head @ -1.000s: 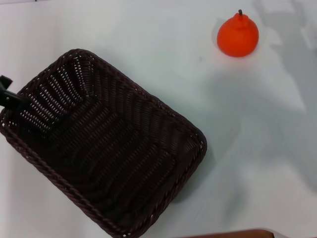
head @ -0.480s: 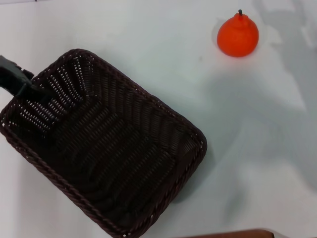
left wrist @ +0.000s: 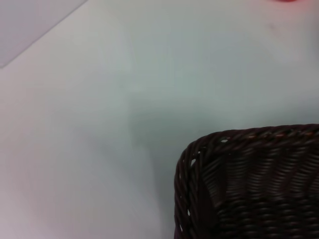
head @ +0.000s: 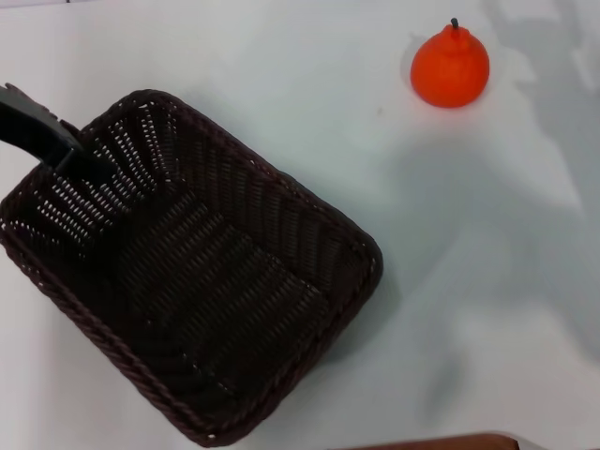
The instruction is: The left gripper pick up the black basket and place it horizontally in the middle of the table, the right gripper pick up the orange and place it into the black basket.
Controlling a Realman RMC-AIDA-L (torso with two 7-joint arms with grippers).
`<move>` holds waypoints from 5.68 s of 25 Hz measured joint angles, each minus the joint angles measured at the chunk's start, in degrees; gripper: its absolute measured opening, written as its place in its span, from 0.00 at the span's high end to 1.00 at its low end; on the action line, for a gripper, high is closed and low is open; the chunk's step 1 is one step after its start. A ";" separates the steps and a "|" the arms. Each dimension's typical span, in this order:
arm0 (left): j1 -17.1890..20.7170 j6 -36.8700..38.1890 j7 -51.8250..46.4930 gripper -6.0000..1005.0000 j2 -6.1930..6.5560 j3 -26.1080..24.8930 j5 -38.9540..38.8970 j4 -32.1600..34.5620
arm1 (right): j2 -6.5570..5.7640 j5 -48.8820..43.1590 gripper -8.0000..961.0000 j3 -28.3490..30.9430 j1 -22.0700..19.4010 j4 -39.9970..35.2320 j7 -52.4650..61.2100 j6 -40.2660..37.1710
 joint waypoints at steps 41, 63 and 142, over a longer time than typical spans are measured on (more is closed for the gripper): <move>-6.80 3.32 0.33 0.51 3.87 4.68 4.07 17.41 | 0.00 0.00 0.03 0.76 1.71 -1.46 -0.10 -3.97; -11.17 1.37 -10.08 0.79 5.93 -3.78 3.80 19.84 | 0.09 0.00 0.03 0.85 2.37 -1.47 0.12 -4.09; 10.25 15.11 -7.61 0.10 3.55 -26.06 -35.15 -3.43 | -0.10 -22.52 0.04 -18.90 -0.92 -38.80 53.53 -5.81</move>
